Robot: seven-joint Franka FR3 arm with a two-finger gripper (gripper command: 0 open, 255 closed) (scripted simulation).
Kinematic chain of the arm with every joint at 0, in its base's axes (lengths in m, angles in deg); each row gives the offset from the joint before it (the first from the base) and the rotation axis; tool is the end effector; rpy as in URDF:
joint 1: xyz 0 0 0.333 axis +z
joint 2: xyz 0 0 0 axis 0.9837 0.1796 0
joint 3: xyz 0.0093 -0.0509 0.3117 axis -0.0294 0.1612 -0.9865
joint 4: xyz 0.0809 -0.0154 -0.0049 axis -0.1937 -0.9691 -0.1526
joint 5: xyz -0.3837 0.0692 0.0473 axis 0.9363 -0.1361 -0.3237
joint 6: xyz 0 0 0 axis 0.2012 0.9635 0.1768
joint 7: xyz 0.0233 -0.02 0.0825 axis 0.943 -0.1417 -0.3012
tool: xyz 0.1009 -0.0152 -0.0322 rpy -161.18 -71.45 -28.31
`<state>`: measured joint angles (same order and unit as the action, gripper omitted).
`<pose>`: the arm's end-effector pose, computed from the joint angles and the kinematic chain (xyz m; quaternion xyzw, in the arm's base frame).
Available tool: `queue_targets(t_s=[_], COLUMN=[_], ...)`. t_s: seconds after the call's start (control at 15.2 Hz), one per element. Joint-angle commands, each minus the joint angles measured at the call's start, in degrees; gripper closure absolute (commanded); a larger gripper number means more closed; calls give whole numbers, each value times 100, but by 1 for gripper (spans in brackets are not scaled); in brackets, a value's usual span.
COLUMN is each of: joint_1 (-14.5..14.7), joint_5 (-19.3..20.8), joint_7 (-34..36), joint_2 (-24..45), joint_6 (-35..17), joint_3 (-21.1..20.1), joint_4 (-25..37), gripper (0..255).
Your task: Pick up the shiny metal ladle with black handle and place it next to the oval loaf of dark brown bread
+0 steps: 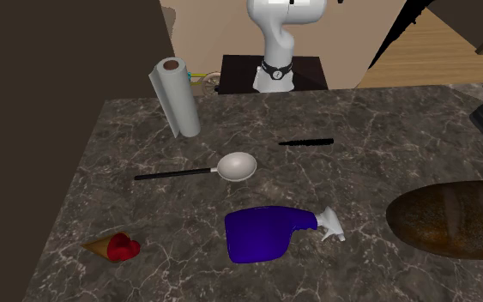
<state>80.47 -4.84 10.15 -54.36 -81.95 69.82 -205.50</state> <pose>0.2955 0.0024 0.6115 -0.9979 0.0466 0.0270 0.0353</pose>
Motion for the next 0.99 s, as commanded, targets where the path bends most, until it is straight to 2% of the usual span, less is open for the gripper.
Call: queue_targets(t_s=[0.0, 0.46, 0.92], joint_1=[0, -495, -985], joint_5=[0, -58, 23], joint_7=[0, 1186, 2362], joint_2=[0, 907, 1989], joint_6=[0, -1438, -2721], joint_3=[0, -215, -325], joint_4=[0, -271, -228], gripper=[0, 0, 0])
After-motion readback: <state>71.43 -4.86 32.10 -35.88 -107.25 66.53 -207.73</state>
